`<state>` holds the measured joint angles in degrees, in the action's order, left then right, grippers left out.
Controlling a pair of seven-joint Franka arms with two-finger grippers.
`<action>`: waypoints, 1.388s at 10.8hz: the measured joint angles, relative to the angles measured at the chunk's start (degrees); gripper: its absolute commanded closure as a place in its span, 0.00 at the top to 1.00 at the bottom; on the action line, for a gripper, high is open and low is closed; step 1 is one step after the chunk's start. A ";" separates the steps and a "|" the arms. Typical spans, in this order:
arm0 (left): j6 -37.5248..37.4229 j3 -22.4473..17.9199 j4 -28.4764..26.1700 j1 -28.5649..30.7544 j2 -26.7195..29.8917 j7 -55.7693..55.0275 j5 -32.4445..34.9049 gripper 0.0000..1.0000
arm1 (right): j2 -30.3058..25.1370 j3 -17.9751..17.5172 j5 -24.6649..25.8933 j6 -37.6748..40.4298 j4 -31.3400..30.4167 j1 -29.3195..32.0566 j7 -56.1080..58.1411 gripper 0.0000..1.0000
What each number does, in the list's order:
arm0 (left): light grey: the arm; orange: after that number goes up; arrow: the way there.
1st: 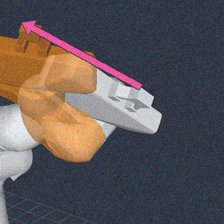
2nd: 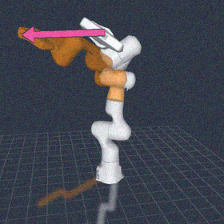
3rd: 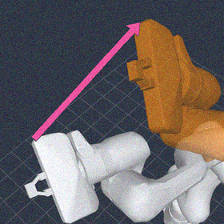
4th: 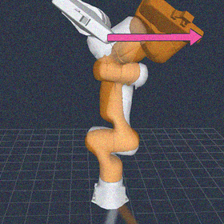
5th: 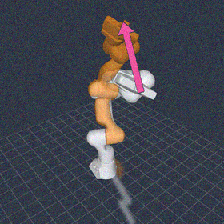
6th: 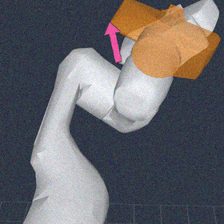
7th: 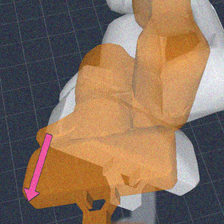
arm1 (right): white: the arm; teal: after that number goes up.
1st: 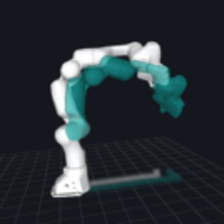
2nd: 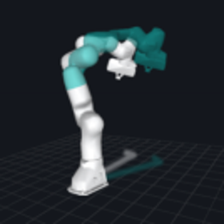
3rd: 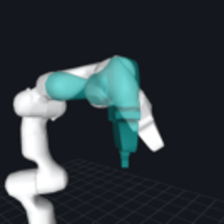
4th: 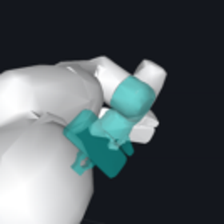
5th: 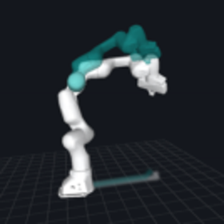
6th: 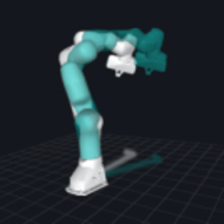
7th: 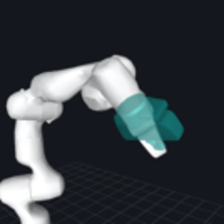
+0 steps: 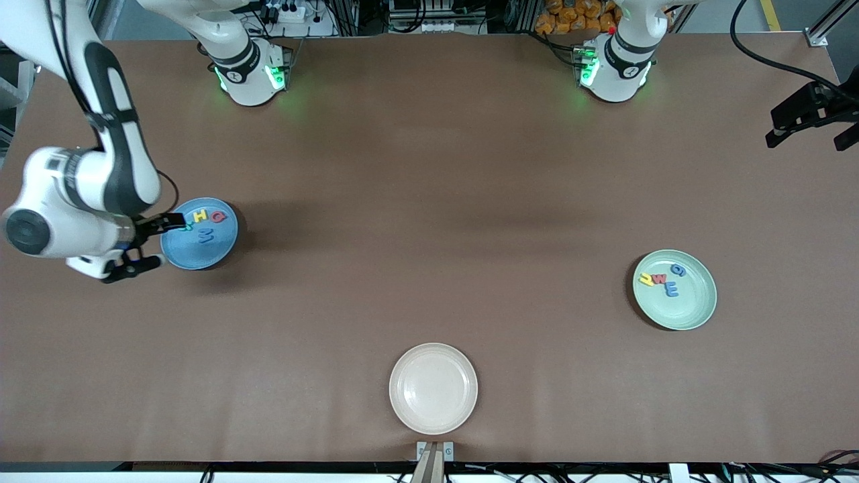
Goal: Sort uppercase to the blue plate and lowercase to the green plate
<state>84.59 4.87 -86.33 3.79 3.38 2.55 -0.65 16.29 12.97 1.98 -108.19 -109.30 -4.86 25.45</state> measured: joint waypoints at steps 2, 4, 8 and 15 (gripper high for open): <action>0.13 0.03 -1.39 -0.01 -0.01 0.00 0.00 1.00 | -3.92 -0.56 -0.01 5.73 4.20 0.42 -0.11 1.00; 1.61 0.04 -2.64 0.00 0.10 -0.01 0.00 1.00 | -5.89 -3.01 -0.02 14.54 13.10 0.77 -4.16 1.00; 3.39 0.05 -4.34 0.01 0.88 -0.03 0.00 1.00 | -8.95 -9.28 0.04 20.54 21.73 3.02 -11.19 1.00; 3.66 0.08 -4.32 -0.01 2.39 -0.03 0.00 1.00 | -9.92 -11.02 0.00 20.18 23.47 4.61 -13.75 1.00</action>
<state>88.25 4.96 -90.65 3.78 5.77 2.52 -0.65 6.37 1.95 1.98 -88.01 -85.83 -0.25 11.70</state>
